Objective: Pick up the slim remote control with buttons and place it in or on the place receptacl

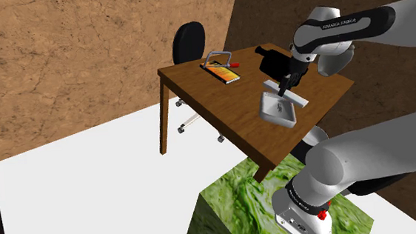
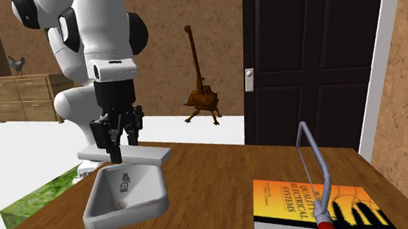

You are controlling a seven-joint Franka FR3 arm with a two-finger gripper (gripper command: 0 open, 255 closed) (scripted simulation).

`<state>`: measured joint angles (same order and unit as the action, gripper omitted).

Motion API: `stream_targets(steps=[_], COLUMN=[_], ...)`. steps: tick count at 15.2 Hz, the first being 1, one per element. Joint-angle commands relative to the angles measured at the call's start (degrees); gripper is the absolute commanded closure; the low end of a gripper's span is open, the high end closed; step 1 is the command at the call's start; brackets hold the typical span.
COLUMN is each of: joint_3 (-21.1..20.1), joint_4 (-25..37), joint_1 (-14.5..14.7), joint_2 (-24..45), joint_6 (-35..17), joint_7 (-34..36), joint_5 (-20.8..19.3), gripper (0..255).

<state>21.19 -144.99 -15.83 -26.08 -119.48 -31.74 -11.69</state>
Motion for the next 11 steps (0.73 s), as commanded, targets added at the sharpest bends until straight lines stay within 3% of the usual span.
stream_targets(steps=[1, 6, 11], joint_3=[0.4, 1.1, 1.2], joint_4=[-1.0, -3.3, -3.4], joint_1=[0.0, 0.1, 0.1], joint_2=[0.8, 3.0, 3.1], joint_6=[-1.8, -6.3, -6.6], joint_7=[-0.1, -0.3, -0.3], joint_5=[-0.1, -0.2, -0.2], gripper=[255, 255, 255])
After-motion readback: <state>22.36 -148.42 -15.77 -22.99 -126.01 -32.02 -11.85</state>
